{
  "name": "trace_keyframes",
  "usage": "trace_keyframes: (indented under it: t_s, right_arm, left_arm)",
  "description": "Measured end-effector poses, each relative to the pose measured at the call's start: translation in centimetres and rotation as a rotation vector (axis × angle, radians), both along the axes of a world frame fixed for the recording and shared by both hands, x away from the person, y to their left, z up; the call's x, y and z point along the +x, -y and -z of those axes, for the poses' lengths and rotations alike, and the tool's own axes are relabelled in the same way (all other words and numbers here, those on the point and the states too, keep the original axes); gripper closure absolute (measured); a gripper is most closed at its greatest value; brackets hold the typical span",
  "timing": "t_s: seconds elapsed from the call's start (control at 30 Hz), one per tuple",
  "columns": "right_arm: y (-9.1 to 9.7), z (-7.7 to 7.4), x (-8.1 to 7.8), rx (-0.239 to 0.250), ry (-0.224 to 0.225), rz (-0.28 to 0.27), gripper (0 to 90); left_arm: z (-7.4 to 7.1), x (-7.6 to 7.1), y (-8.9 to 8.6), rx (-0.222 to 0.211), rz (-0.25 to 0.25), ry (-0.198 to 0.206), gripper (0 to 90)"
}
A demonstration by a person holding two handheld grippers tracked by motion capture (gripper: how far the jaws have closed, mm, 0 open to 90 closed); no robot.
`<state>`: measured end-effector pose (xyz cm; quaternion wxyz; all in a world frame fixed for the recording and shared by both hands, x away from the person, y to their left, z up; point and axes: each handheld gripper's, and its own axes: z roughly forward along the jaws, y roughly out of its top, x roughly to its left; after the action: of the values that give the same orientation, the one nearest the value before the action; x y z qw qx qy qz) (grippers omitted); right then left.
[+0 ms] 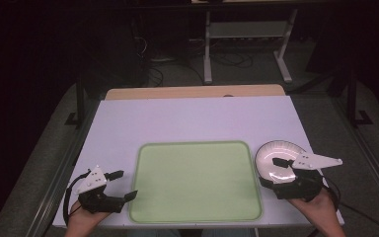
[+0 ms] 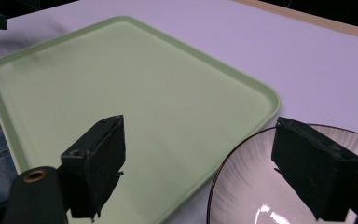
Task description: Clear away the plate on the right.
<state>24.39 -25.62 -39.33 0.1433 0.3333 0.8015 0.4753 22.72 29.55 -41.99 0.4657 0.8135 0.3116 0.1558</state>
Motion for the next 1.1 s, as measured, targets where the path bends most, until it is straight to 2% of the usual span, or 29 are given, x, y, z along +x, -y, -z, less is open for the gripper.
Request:
trace_keyframes:
  t_s: [1.1]
  right_arm:
    - [3.9,-0.2,-1.2,-0.014,-0.032,0.059,16.7]
  left_arm:
    - [0.1,0.0,0.0,0.007,0.000,-0.004,15.5]
